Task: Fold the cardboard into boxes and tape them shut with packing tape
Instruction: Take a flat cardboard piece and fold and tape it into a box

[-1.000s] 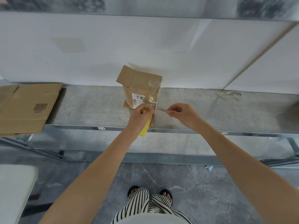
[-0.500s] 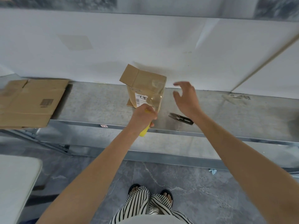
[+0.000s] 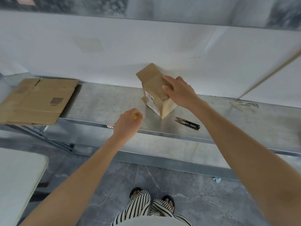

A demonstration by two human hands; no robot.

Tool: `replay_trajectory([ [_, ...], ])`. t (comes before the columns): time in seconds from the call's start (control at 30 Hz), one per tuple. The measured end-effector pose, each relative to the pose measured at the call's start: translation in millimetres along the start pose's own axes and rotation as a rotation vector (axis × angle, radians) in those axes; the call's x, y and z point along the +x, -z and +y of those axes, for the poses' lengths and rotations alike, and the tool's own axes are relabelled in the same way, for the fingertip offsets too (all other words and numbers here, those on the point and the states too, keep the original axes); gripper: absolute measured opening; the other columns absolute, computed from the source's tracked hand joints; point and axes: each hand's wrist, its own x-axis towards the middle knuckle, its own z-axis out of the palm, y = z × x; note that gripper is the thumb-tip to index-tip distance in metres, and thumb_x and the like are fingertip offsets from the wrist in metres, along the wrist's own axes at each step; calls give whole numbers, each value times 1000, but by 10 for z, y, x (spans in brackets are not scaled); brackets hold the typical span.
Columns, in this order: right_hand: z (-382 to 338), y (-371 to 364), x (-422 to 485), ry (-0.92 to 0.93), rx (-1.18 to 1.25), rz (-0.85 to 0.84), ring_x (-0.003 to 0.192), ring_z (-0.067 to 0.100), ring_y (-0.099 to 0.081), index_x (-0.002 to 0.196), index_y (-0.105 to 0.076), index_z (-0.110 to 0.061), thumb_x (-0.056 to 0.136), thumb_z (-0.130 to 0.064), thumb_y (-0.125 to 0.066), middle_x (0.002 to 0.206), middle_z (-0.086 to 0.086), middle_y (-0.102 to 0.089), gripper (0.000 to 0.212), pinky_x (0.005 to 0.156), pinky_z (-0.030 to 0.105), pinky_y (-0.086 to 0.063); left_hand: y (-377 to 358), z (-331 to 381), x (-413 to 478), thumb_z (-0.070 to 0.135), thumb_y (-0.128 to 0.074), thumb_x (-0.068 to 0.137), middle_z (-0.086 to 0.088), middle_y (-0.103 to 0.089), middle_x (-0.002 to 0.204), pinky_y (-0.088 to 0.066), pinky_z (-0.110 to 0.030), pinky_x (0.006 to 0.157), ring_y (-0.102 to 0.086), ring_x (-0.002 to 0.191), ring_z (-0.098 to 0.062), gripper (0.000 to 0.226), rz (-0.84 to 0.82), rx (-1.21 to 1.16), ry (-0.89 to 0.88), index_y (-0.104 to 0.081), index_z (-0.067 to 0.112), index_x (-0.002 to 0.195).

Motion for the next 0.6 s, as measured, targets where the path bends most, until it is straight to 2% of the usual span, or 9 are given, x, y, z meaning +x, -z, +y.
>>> replay_trajectory([
  [0.2,-120,13,-88,-24,-111,23,101,36,-52,143,-28,-34,96,-47,-37,118,11,-42,49,82,37,-41,262,-99,104,15,-35,96,-3,-63,95,-41,-34,74,-57,88,-27,26,104,214,-156,-61,18,98],
  [0.3,-126,0,-118,-69,-85,29,105,38,-51,144,-27,-33,95,-49,-38,122,12,-42,53,86,39,-41,383,-175,180,14,-31,98,-5,-61,110,-43,-37,81,-56,98,-28,34,75,363,-204,-58,18,118],
  [0.4,-103,-9,-154,-123,-35,51,109,38,-49,145,-27,-32,94,-51,-40,124,13,-42,56,86,37,-38,459,-287,279,26,-37,95,-1,-48,134,-39,-35,92,-50,117,-25,45,-32,466,-208,-41,23,140],
  [0.47,-80,-14,-181,-147,-1,81,110,36,-49,145,-28,-33,94,-51,-42,123,13,-44,55,86,35,-36,477,-370,348,32,-44,90,-1,-38,143,-37,-37,98,-44,125,-26,61,-101,493,-204,-26,22,147],
  [0.6,-26,-49,-228,-183,59,122,107,32,-52,144,-30,-35,93,-51,-44,122,11,-46,56,84,33,-37,483,-462,469,21,-44,89,1,-22,155,-36,-41,101,-40,128,-37,75,-159,527,-217,-4,20,153],
])
